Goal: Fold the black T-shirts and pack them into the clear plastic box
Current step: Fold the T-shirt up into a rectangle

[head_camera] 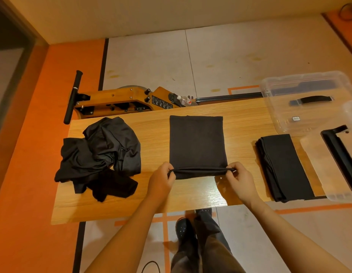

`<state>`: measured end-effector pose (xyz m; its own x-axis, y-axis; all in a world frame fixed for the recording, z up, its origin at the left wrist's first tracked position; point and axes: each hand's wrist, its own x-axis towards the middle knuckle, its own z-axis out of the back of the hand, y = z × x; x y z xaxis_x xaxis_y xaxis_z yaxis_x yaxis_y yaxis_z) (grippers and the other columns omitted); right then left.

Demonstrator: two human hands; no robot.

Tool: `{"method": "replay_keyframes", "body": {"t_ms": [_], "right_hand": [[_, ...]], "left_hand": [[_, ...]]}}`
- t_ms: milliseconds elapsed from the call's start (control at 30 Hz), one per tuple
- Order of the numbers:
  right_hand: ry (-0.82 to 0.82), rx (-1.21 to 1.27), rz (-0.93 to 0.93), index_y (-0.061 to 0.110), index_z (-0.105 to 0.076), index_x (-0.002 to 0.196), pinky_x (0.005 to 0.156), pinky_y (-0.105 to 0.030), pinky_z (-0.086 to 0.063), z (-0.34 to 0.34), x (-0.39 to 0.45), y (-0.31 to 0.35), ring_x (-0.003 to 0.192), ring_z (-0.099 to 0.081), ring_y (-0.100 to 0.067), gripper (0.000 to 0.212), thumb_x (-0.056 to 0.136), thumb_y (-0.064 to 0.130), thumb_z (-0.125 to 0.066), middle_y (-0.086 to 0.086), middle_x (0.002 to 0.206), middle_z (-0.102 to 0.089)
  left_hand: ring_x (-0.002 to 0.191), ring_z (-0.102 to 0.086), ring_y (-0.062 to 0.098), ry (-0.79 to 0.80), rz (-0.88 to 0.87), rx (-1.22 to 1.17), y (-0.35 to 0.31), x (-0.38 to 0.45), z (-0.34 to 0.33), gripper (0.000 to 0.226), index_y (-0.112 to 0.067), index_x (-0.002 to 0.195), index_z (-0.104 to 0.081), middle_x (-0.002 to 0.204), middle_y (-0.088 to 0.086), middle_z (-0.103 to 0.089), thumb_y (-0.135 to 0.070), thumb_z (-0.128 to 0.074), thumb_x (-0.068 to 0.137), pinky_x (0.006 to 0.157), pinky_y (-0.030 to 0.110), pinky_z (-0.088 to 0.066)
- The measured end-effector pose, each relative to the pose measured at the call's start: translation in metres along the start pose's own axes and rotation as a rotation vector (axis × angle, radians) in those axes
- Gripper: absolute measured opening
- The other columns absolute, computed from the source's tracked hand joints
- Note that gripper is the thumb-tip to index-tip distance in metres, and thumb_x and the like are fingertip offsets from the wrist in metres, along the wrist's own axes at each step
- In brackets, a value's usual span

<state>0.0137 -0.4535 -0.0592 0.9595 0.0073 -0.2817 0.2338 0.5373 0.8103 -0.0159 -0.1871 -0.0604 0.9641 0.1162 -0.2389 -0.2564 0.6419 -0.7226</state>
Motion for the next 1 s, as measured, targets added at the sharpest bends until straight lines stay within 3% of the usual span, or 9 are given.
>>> {"method": "replay_keyframes", "body": {"t_ms": [200, 400, 533, 600, 667, 767, 833, 900, 1000], "right_hand": [[0.147, -0.143, 0.092, 0.029, -0.057, 0.107, 0.076, -0.016, -0.048, 0.010, 0.000, 0.001, 0.087, -0.062, -0.007, 0.031, 0.084, 0.015, -0.072, 0.014, 0.095, -0.064], [0.096, -0.218, 0.004, 0.024, -0.065, 0.097, 0.078, -0.022, -0.047, 0.004, -0.010, -0.022, 0.093, -0.059, -0.015, 0.016, 0.087, 0.011, -0.068, 0.005, 0.100, -0.063], [0.110, -0.481, 0.288, 0.020, -0.070, 0.090, 0.093, -0.033, -0.046, 0.010, -0.011, -0.027, 0.113, -0.051, -0.017, 0.013, 0.078, 0.015, -0.074, 0.003, 0.121, -0.058], [0.216, -0.639, 0.495, 0.021, -0.069, 0.088, 0.102, -0.043, -0.045, 0.014, -0.013, -0.030, 0.122, -0.053, -0.023, 0.015, 0.074, 0.019, -0.074, -0.002, 0.131, -0.060], [0.342, -0.760, 0.550, 0.023, -0.069, 0.097, 0.113, -0.041, -0.034, 0.018, -0.014, -0.029, 0.131, -0.050, -0.022, 0.018, 0.080, 0.022, -0.070, 0.000, 0.136, -0.058], [0.422, -0.788, 0.431, 0.026, -0.062, 0.110, 0.113, -0.031, -0.031, 0.023, -0.014, -0.025, 0.130, -0.049, -0.017, 0.018, 0.092, 0.025, -0.060, 0.004, 0.134, -0.059], [0.360, -0.663, 0.322, 0.031, -0.055, 0.103, 0.095, -0.023, -0.045, 0.023, -0.014, -0.017, 0.111, -0.057, -0.013, 0.010, 0.095, 0.025, -0.056, 0.006, 0.116, -0.064], [0.263, -0.467, 0.171, 0.032, -0.051, 0.106, 0.076, -0.016, -0.045, 0.020, -0.013, -0.012, 0.091, -0.060, -0.010, 0.012, 0.097, 0.025, -0.055, 0.010, 0.100, -0.062], [0.110, -0.234, -0.014, 0.025, -0.054, 0.111, 0.074, -0.024, -0.049, 0.014, -0.002, -0.011, 0.087, -0.061, -0.012, 0.013, 0.098, 0.026, -0.055, 0.008, 0.096, -0.063]], "left_hand": [[0.072, -0.059, 0.012, 0.052, 0.152, -0.045, -0.001, 0.011, 0.006, 0.016, -0.018, 0.093, -0.060, 0.078, -0.003, -0.063, -0.004, -0.060, 0.084, 0.062, 0.017, -0.045], [0.071, -0.058, 0.016, 0.072, 0.194, -0.059, 0.001, -0.003, 0.006, 0.021, -0.023, 0.080, -0.064, 0.070, -0.001, -0.062, -0.003, -0.060, 0.087, 0.072, 0.036, -0.051], [0.073, -0.059, 0.009, 0.104, 0.209, -0.078, 0.007, -0.006, 0.005, 0.017, -0.026, 0.084, -0.069, 0.075, -0.009, -0.064, -0.009, -0.065, 0.086, 0.070, 0.028, -0.049], [0.081, -0.060, 0.007, 0.166, 0.199, -0.021, 0.012, -0.009, 0.005, 0.018, -0.025, 0.094, -0.072, 0.091, -0.009, -0.068, -0.011, -0.066, 0.085, 0.070, 0.021, -0.048], [0.092, -0.061, 0.007, 0.238, 0.185, 0.040, 0.019, -0.013, 0.006, 0.025, -0.024, 0.103, -0.072, 0.103, -0.009, -0.069, -0.009, -0.065, 0.085, 0.079, 0.022, -0.050], [0.101, -0.061, 0.008, 0.261, 0.185, 0.057, 0.024, -0.016, 0.010, 0.029, -0.023, 0.108, -0.072, 0.108, -0.008, -0.069, -0.008, -0.064, 0.084, 0.089, 0.024, -0.050], [0.096, -0.060, 0.008, 0.233, 0.192, 0.035, 0.023, -0.016, 0.012, 0.023, -0.022, 0.103, -0.072, 0.102, -0.008, -0.068, -0.010, -0.064, 0.086, 0.080, 0.019, -0.048], [0.087, -0.058, 0.005, 0.176, 0.213, -0.025, 0.020, -0.012, 0.014, 0.014, -0.019, 0.098, -0.071, 0.093, -0.009, -0.066, -0.011, -0.064, 0.088, 0.069, 0.013, -0.042], [0.082, -0.057, 0.006, 0.121, 0.206, -0.105, 0.015, -0.001, 0.015, 0.007, -0.016, 0.093, -0.070, 0.089, -0.007, -0.065, -0.014, -0.064, 0.089, 0.063, 0.011, -0.039]]}}
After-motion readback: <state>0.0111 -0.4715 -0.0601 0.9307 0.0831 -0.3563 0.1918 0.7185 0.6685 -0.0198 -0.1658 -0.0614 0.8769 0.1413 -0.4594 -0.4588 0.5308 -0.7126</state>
